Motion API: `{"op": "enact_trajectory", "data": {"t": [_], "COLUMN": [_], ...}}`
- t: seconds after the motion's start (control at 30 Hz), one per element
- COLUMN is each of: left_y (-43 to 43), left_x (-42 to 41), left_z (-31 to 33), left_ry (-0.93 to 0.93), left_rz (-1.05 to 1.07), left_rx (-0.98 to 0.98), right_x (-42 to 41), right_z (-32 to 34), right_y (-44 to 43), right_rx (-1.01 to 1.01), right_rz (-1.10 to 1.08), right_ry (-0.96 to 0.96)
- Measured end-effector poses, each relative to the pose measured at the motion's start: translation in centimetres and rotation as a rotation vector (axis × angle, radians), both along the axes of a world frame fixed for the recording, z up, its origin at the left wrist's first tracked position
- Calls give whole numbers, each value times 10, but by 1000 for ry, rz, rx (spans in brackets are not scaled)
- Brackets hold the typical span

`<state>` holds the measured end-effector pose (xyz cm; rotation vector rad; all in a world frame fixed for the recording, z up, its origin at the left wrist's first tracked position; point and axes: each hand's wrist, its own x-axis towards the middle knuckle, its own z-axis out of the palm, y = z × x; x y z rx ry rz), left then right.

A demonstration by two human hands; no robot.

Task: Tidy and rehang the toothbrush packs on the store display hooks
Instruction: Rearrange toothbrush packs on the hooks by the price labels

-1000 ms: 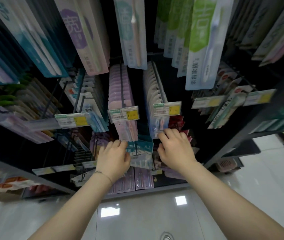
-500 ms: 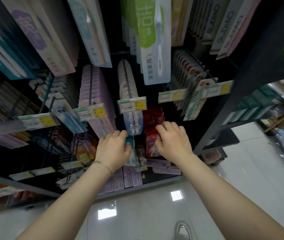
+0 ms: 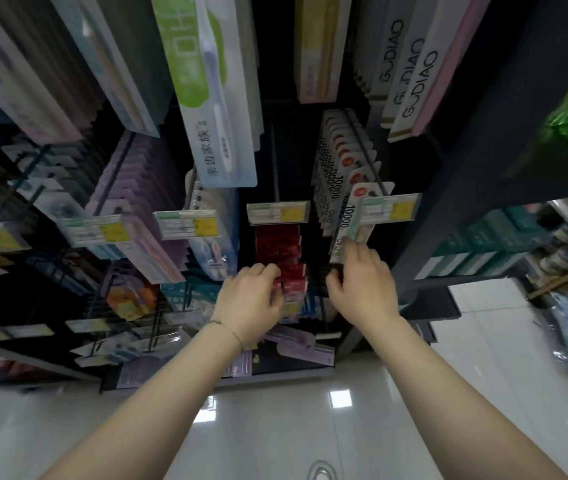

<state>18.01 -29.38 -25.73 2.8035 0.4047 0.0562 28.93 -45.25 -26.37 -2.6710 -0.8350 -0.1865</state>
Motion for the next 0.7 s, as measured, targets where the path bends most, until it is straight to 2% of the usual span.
{"op": "enact_trajectory", "data": {"t": [0.1,0.2,0.3,0.4,0.47,0.7], "left_y": [-16,-39,-59,-70,-74,-75], "left_x": [28,53,77,99,111,134], "left_z": [-5,-6,-4,-9,-15,-14], "left_ry": [4,-109,-213,-277,-257,-226], "left_rz": [-36,-79,-113,-122,-100,38], "left_rx": [-164,-510,-699,-778,-799,-811], "right_x": [17,32,43,53,57,77], "right_z": [-10,-18,-20,-21,-21,-23], "right_y": [-11,-14,-12,-11,-11,-7], "right_rx": [152,355,485,539,561,508], "right_rz": [-56,-60,-53,25,81,134], "right_ry": [123,251,307,312,336,486]}}
